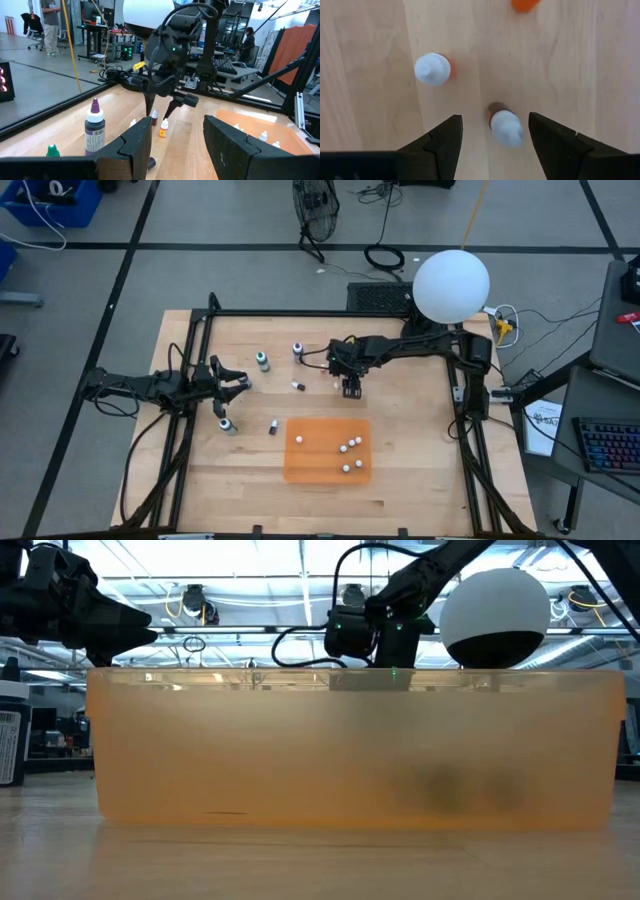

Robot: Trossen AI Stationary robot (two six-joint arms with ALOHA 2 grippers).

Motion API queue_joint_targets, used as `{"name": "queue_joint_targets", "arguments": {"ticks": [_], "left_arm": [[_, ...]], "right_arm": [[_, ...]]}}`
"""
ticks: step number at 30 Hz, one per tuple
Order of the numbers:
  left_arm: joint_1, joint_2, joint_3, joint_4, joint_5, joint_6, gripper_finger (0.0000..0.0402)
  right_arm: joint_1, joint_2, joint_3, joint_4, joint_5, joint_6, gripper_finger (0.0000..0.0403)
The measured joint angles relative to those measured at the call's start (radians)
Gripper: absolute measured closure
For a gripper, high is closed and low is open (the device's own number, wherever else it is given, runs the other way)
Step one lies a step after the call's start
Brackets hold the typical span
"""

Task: Pick & Place food coloring
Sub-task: Put the small brown food coloring bottle into the orange bin

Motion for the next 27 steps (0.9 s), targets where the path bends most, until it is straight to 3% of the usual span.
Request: {"name": "queue_joint_targets", "arguments": {"ticks": [17, 21, 25, 27], "left_arm": [[0.000, 0.000, 0.000, 0.000, 0.000, 0.000, 0.0220], [0.000, 0.000, 0.000, 0.000, 0.000, 0.000, 0.0220], [0.000, 0.000, 0.000, 0.000, 0.000, 0.000, 0.0220], [0.000, 0.000, 0.000, 0.000, 0.000, 0.000, 0.0219]], "right_arm": [[0.000, 0.021, 0.000, 0.003, -0.011, -0.007, 0.0196], [0.000, 0.021, 0.000, 0.004, -0.010, -0.007, 0.0247], [0.000, 0.021, 0.000, 0.022, -0.009, -0.007, 0.0338], [0.000, 0.021, 0.000, 0.035, -0.008, -0.018, 0.0352]]}}
